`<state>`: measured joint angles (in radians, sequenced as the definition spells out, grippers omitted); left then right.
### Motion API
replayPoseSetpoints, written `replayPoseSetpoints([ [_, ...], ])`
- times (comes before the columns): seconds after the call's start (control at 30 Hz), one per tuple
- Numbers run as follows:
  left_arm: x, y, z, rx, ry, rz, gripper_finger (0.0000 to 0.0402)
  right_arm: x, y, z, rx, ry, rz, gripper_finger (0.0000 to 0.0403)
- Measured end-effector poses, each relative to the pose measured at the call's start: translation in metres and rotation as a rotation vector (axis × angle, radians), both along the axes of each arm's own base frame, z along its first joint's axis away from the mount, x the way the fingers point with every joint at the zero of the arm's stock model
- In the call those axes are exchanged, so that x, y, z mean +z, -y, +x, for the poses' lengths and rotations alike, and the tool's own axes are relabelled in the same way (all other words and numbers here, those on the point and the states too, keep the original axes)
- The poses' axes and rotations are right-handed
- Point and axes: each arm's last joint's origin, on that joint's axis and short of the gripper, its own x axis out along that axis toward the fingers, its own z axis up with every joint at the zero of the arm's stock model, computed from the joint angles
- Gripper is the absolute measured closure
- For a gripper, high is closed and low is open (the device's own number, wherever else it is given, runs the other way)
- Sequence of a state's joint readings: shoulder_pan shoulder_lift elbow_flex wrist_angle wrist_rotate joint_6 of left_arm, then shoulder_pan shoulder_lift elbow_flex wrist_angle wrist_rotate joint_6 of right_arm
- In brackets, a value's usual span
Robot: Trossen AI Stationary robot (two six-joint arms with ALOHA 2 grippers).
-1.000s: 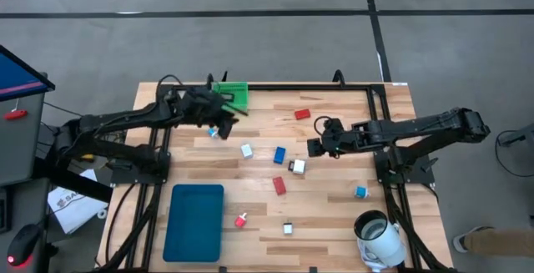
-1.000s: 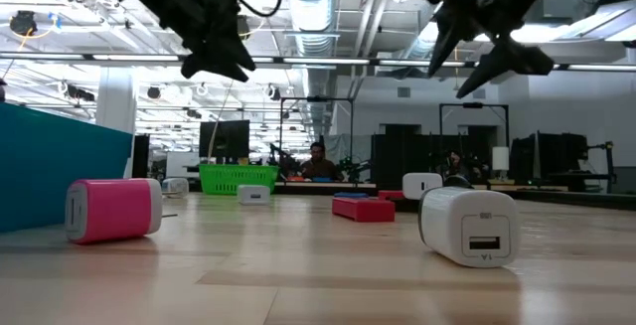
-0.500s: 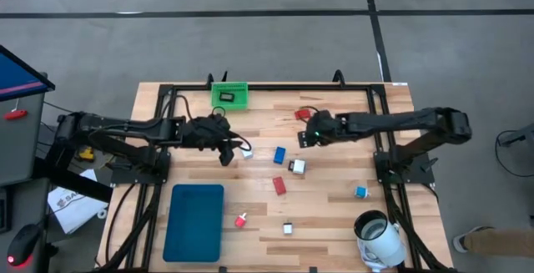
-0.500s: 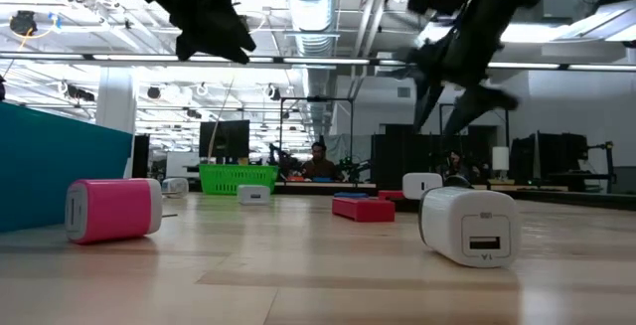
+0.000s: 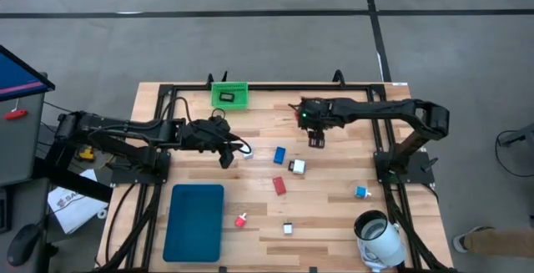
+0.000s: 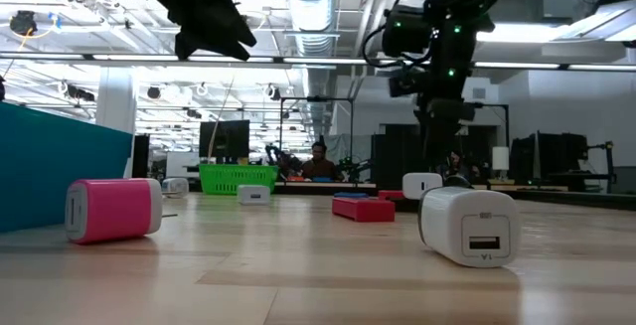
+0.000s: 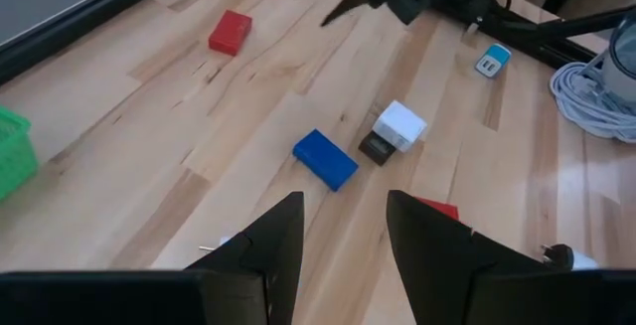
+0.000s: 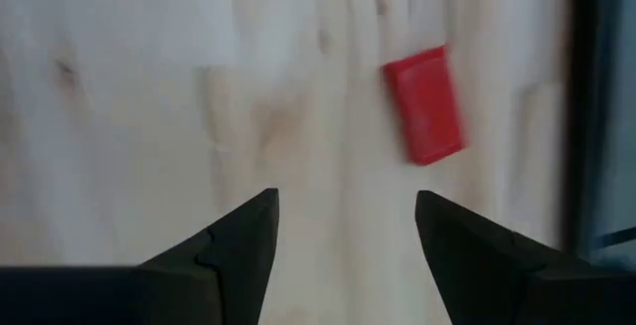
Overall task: Pick & Place Office items
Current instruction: Put the top red digital clock into the green bin
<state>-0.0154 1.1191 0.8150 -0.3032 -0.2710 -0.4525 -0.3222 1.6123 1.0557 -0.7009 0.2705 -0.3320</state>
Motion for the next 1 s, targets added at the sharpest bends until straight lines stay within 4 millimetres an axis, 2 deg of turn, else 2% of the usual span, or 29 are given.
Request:
replayPoseSetpoints([
  [0.1, 0.001, 0.0, 0.001, 0.009, 0.013, 0.007, 0.0258, -0.002, 0.005, 0.005, 0.076, -0.051, -0.044, 0.0172],
  [0.33, 0.003, -0.001, 0.002, 0.02, 0.036, 0.022, 0.0258, -0.004, 0.022, 0.009, 0.106, 0.004, -0.034, 0.0172],
  [0.53, 0.004, -0.001, 0.002, 0.011, 0.036, 0.036, 0.0258, -0.004, 0.041, 0.0, 0.073, 0.071, 0.088, 0.0172],
  [0.77, 0.004, -0.001, 0.002, 0.01, 0.038, 0.038, 0.0258, -0.006, 0.061, -0.008, 0.037, 0.092, 0.112, 0.0172],
  [0.87, 0.006, -0.002, 0.003, 0.016, 0.06, 0.038, 0.0258, -0.013, 0.069, -0.003, 0.035, 0.052, 0.14, 0.0172],
  [1.0, 0.008, -0.004, 0.005, 0.025, 0.088, 0.037, 0.0258, -0.022, 0.082, 0.019, 0.041, 0.01, 0.196, 0.0172],
])
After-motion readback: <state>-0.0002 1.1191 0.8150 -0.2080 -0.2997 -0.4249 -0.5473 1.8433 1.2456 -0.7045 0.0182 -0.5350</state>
